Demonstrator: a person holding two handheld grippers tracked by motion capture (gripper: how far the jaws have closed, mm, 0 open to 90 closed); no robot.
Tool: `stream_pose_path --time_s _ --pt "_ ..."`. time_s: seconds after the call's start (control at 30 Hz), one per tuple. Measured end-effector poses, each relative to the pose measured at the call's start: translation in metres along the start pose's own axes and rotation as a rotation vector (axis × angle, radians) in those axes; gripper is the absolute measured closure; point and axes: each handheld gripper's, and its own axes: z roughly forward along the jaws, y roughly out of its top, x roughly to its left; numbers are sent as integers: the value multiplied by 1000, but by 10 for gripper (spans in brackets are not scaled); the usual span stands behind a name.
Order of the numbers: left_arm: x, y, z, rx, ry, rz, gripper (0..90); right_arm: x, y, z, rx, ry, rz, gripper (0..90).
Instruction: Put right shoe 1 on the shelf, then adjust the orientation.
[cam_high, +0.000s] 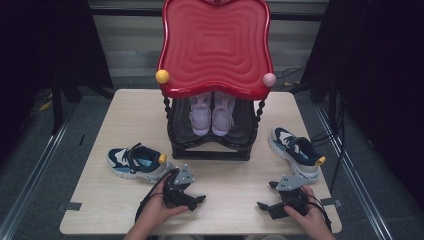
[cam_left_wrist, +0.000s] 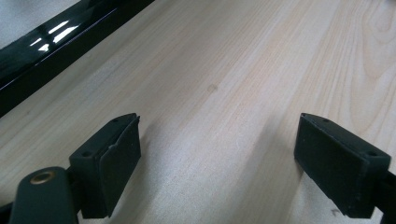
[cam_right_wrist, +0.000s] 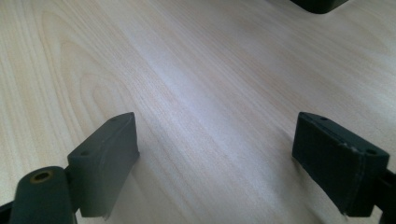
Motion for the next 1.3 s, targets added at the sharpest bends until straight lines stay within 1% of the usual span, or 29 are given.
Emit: stream_pose_path --time_s 0.33,0.73,0.8,0.83,0.93,1.0,1.03,1.1,1.17,1.23,1.3 --pt "0 0 0 7 0 6 128 0 0 0 3 -1 3 130" --pt "-1 0 -1 8 4 0 130 0 0 0 3 0 3 130" --pt "-2 2 -2 26 12 -4 147 0 0 0 3 0 2 130" --pt "-2 3 -3 43 11 -3 162 0 0 0 3 0 2 129" --pt "-3 7 -5 62 12 -23 194 -1 0 0 2 5 -1 126" --pt "-3 11 -7 76 19 -36 200 -1 0 0 2 6 -1 126" --pt "-3 14 -9 70 14 -50 209 -1 0 0 2 6 -1 126" --pt "-3 21 -15 74 8 -66 211 -1 0 0 2 6 -1 126" --pt "-2 27 -22 103 14 -78 218 -1 0 0 2 6 -1 126" --pt "0 31 -27 123 8 -107 222 -1 0 0 2 6 -1 126" --pt "3 33 -31 149 2 -118 227 -1 0 0 2 6 -1 126"
